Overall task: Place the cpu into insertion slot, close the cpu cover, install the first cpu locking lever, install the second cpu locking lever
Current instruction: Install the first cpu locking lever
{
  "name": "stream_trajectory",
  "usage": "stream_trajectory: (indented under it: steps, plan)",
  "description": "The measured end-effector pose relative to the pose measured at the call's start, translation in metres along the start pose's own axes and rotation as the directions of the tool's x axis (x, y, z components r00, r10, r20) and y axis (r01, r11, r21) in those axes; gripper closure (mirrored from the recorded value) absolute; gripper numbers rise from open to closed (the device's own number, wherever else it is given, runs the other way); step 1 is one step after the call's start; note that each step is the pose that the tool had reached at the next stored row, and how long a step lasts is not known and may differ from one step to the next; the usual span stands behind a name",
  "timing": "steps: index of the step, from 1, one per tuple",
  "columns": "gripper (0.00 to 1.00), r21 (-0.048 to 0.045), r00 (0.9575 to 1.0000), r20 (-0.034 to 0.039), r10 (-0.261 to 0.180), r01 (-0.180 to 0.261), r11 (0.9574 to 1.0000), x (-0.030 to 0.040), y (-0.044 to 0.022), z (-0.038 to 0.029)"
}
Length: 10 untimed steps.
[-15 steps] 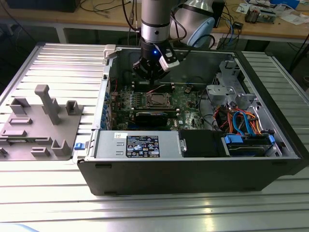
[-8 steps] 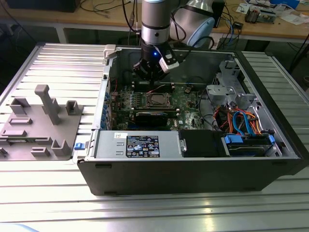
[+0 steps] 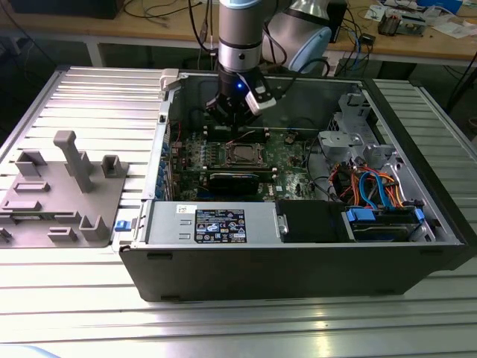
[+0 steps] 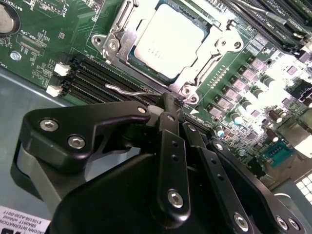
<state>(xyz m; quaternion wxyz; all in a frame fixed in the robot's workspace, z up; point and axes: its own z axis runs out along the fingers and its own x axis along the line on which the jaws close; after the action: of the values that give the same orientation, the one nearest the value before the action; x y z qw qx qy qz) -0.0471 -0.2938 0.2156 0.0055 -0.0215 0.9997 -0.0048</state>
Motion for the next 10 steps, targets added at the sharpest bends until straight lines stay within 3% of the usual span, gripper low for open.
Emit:
stream_trajectory:
  steps: [10]
  plan:
    - [0.89, 0.0002, 1.0000, -0.0035, 0.000, 0.000, 1.0000, -0.0087, -0.0001, 0.0057]
